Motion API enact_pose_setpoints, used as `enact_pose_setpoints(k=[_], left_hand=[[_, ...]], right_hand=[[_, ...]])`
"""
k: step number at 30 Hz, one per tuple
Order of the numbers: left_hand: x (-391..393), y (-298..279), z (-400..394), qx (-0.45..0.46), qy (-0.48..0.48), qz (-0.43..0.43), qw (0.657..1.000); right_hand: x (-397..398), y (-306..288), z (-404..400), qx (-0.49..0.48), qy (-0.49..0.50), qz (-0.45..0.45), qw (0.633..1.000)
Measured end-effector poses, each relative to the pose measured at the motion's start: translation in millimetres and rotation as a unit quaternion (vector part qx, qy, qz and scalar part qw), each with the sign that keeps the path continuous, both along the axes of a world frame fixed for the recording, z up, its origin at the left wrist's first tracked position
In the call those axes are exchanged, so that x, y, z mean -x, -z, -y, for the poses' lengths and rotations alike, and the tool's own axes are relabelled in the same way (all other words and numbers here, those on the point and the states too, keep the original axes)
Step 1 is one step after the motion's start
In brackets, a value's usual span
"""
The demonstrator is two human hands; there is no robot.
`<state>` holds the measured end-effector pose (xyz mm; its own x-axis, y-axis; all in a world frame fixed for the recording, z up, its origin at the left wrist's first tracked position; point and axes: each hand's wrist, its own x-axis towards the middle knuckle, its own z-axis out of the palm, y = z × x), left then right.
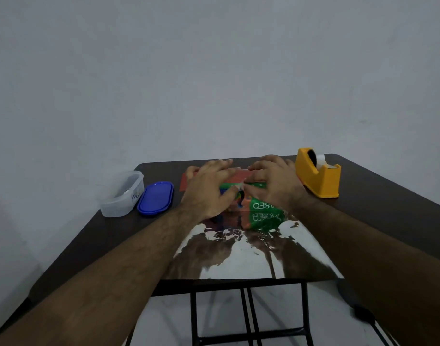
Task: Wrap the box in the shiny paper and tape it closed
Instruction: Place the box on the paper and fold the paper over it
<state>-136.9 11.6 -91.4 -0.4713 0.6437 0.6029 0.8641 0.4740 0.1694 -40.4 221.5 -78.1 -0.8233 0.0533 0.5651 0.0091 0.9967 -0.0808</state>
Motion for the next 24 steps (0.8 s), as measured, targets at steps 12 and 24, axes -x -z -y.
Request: enact_pose_setpoints(k=[12, 24], left_hand=[[-1, 14, -9, -0.014, -0.008, -0.081, 0.997], [-58, -34, -114, -0.088, 0.113, 0.157, 0.977]], right_hand=[[-3, 9, -3, -0.031, 0.009, -0.027, 0.999], [-85, 35, -167, 0.245, 0.147, -0.160, 0.945]])
